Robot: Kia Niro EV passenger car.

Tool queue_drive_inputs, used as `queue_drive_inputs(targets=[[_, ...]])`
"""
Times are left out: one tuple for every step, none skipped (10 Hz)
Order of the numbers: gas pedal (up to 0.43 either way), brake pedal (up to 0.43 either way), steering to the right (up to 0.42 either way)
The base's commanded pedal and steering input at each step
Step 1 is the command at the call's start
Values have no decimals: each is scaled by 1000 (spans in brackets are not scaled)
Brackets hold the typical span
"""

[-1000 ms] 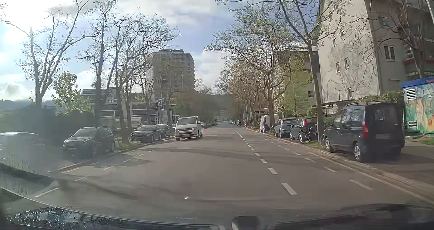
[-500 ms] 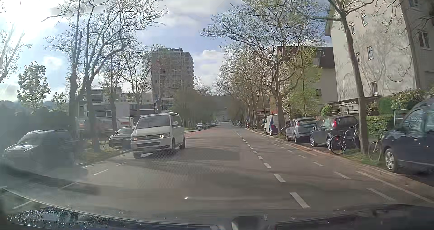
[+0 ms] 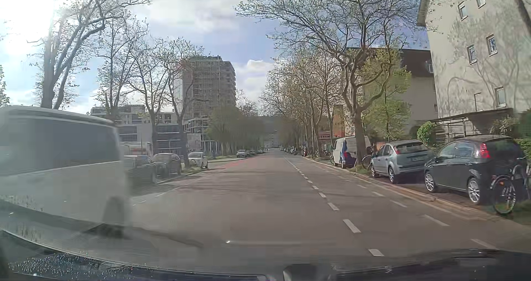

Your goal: Follow the waypoints while adhering to traffic rules and regulations

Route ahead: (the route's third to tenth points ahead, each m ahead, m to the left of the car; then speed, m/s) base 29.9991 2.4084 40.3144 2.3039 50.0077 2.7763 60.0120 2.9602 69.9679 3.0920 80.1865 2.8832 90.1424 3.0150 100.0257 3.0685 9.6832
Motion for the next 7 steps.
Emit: queue_drive_inputs(targets=[[67,0,0],[67,0,0],[67,0,0],[67,0,0],[67,0,1],[67,0,1],[67,0,1]])
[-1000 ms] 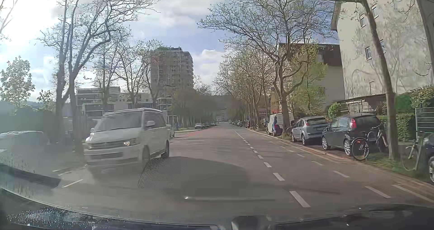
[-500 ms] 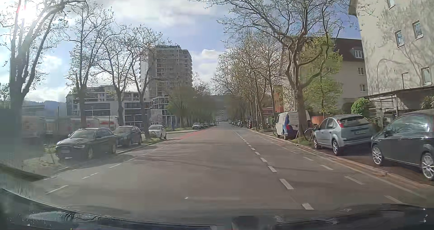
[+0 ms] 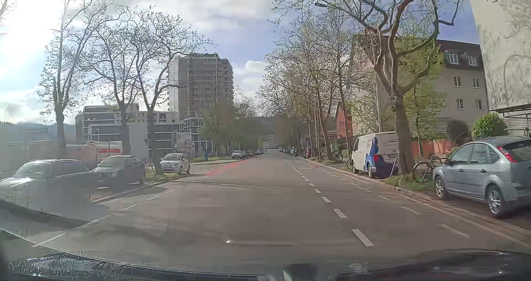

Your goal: Follow the waypoints while adhering to traffic rules and regulations

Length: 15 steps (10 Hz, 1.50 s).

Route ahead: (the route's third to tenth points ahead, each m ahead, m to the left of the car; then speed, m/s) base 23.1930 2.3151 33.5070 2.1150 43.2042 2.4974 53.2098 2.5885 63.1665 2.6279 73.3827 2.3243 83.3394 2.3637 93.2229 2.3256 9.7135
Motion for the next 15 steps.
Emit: queue_drive_inputs(targets=[[67,0,1],[67,0,1],[67,0,1],[67,0,1],[67,0,1],[67,0,1],[67,0,1],[67,0,1],[67,0,0],[67,0,-1],[67,0,-1],[67,0,-1],[67,0,-2],[79,0,-2],[79,0,-2]])
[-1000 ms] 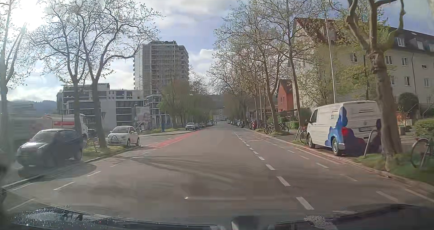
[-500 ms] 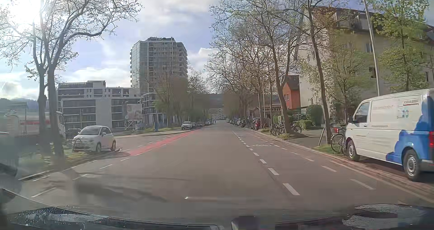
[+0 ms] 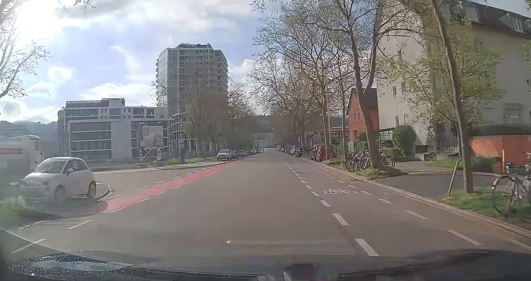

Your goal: Follow the waypoints while adhering to traffic rules and regulations

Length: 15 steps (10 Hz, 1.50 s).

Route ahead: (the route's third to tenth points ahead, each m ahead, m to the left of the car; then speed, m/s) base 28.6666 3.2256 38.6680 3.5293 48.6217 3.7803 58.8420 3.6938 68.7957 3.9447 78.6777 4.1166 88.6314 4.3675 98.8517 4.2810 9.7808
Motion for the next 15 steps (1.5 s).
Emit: queue_drive_inputs(targets=[[79,0,-2],[79,0,-2],[79,0,-2],[79,0,-3],[79,0,-2],[79,0,-2],[79,0,-3],[79,0,-3],[79,0,-3],[79,0,-3],[79,0,-3],[79,0,-3],[87,0,-3],[87,0,-3],[87,0,-3]])
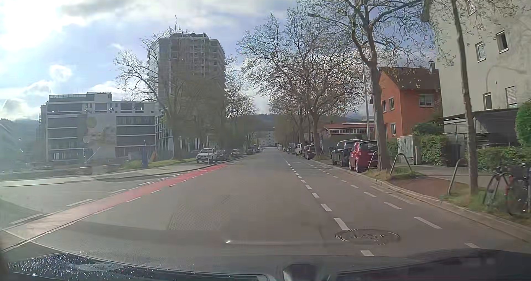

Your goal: Follow the waypoints while adhering to traffic rules and regulations

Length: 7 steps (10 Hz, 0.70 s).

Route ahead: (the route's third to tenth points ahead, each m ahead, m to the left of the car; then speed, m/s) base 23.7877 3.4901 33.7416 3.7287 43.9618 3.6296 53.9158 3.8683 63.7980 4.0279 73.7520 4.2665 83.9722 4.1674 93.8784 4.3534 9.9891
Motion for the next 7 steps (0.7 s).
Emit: queue_drive_inputs(targets=[[87,0,-3],[87,0,-3],[87,0,-3],[87,0,-1],[87,0,-2],[87,0,-3],[87,0,-3]])
